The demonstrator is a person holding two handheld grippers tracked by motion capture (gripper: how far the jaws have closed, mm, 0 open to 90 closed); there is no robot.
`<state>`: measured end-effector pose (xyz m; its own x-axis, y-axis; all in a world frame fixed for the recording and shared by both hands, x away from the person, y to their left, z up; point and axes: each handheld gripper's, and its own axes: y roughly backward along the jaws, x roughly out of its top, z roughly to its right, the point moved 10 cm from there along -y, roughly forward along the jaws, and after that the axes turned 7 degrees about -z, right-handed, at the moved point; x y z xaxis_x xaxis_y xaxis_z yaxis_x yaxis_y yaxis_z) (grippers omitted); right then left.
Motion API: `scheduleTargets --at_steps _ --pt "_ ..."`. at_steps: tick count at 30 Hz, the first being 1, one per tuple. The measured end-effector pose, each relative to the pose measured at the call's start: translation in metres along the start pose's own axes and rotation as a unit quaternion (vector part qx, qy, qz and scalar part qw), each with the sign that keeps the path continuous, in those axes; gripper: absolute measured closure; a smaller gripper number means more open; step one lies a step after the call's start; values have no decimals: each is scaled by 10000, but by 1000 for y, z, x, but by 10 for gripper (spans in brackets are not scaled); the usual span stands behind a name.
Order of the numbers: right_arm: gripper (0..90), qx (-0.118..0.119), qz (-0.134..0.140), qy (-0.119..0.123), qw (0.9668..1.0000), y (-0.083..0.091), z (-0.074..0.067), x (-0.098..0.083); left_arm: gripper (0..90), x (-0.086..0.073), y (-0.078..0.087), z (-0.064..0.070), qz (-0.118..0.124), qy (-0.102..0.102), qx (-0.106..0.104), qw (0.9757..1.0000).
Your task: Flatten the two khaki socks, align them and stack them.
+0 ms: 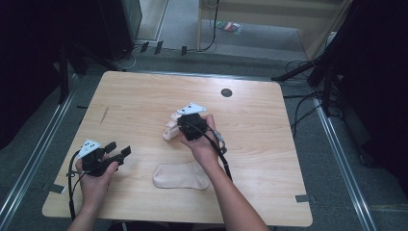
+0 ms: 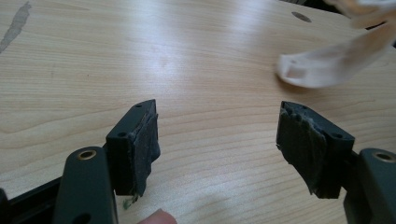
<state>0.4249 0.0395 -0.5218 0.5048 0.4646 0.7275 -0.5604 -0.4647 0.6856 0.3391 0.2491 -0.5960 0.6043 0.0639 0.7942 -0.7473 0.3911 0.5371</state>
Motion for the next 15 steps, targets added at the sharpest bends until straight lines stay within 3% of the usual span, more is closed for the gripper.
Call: scheduleTargets --at_steps 5,10,15 --pt "900 37 276 -32 9996 27 17 -8 305 0 0 0 1 -8 13 10000" --pt "900 88 447 -497 9977 47 37 -22 306 0 0 0 22 -24 27 10000" --pt "900 73 582 -566 9967 68 32 -24 312 4 1 4 120 -161 41 9998"
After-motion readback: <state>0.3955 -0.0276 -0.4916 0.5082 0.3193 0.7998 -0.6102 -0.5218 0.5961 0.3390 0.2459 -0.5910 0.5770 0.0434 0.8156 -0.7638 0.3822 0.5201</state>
